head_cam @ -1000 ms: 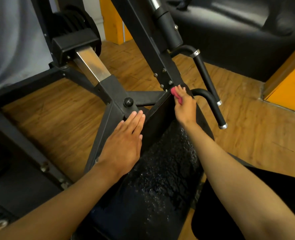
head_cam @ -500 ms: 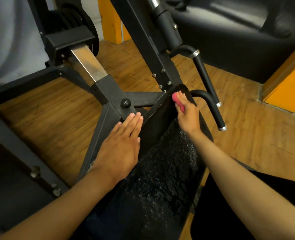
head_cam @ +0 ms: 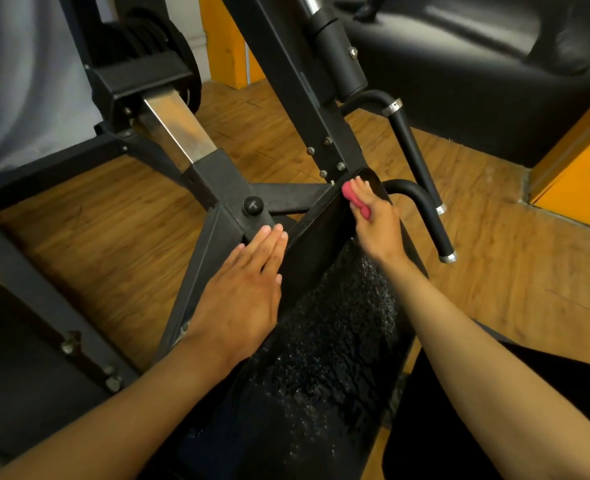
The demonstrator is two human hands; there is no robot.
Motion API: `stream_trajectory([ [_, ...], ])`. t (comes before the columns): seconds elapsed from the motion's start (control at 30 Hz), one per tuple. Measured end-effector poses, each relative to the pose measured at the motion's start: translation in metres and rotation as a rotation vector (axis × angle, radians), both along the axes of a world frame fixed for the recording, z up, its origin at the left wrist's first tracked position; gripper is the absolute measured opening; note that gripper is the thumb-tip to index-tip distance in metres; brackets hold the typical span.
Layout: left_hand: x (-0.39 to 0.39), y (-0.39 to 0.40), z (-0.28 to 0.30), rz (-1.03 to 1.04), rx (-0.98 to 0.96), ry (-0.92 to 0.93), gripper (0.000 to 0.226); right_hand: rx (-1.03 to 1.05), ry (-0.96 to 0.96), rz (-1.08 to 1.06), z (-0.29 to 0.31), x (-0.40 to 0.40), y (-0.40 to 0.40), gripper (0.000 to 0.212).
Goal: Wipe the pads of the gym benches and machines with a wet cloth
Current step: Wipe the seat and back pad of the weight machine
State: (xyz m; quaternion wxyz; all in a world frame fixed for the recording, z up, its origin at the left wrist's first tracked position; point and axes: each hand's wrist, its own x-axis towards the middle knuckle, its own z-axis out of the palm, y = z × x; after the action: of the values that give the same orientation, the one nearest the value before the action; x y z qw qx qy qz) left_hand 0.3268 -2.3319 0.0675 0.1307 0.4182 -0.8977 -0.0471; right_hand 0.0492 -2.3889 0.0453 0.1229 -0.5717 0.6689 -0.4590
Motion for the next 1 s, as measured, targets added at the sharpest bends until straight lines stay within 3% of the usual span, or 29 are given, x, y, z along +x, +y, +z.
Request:
stream_trajectory([
  [0.13,0.0,0.0,0.001,-0.005,0.039,0.015,0.059,0.034,-0.202,-0.154,0.013,-0.02,-0.032,0.042],
  [0.23,0.001,0.0,0.001,-0.013,0.046,0.037,0.059,0.042,-0.232,-0.234,0.017,-0.02,-0.041,0.043],
  [0.47,0.0,-0.002,-0.003,-0.016,0.036,0.044,0.059,-0.035,0.04,0.05,-0.006,0.021,0.011,0.051],
  [0.67,0.0,-0.001,-0.003,-0.013,0.037,0.039,0.058,0.021,-0.092,-0.098,0.008,0.01,-0.012,0.049],
  [0.83,0.006,0.005,0.007,0.008,0.0,-0.087,0.062,-0.054,0.015,0.219,-0.01,0.092,0.082,0.052],
  [1.0,0.045,0.038,0.013,0.008,0.004,-0.17,0.063,0.0,-0.029,0.118,0.006,0.086,0.073,0.049],
])
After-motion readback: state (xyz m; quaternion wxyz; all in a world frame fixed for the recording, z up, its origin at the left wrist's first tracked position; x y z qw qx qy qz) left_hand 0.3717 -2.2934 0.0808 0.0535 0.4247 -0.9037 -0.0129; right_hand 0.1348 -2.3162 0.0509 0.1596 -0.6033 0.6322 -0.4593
